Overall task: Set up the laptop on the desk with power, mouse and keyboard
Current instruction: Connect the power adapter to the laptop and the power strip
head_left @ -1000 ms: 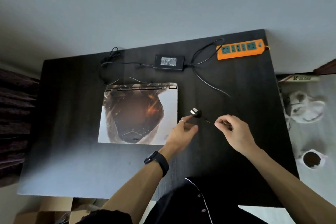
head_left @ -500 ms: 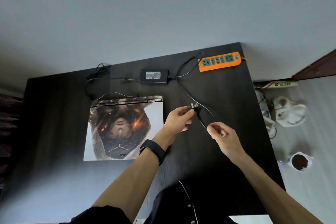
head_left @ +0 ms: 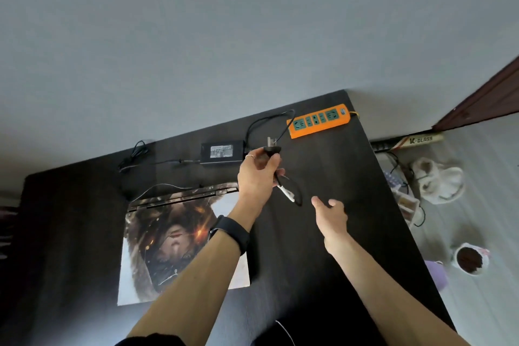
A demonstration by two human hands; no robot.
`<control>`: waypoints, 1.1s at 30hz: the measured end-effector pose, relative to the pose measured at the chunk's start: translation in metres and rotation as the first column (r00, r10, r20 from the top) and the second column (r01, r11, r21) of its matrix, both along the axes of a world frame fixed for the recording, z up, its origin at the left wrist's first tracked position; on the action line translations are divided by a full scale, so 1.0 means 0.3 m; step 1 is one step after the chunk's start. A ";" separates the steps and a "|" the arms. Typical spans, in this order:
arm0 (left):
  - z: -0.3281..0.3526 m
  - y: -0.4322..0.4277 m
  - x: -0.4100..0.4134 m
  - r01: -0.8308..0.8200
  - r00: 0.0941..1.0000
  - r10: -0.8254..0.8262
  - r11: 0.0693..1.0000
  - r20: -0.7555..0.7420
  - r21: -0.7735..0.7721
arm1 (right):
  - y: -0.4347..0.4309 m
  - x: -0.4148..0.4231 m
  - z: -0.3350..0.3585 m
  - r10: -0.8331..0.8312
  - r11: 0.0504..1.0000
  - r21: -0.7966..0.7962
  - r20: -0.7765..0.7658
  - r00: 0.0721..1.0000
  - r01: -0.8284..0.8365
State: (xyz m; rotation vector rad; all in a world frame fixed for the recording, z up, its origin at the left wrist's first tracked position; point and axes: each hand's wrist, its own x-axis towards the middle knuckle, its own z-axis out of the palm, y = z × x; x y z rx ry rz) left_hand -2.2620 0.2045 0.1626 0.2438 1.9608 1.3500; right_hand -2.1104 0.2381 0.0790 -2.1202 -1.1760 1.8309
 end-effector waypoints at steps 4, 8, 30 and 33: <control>0.065 0.089 -0.072 0.004 0.986 0.002 0.999 -0.167 0.035 | 0.110 -0.147 0.035 -0.216 0.884 -0.459 -0.222 0.951 0.093; 0.084 0.145 -0.150 0.111 0.924 -0.115 0.993 -0.364 -0.031 | 0.163 -0.306 0.032 -0.335 0.839 -0.533 -0.346 0.876 0.110; -0.371 0.382 -0.437 0.447 0.421 -0.807 0.581 -0.413 -0.680 | 0.506 -0.565 -0.254 0.274 0.961 0.079 -0.105 0.956 -0.266; -0.399 0.381 -0.441 0.458 0.462 -0.795 0.593 -0.392 -0.663 | 0.531 -0.525 -0.268 0.367 0.920 0.173 -0.063 0.928 -0.352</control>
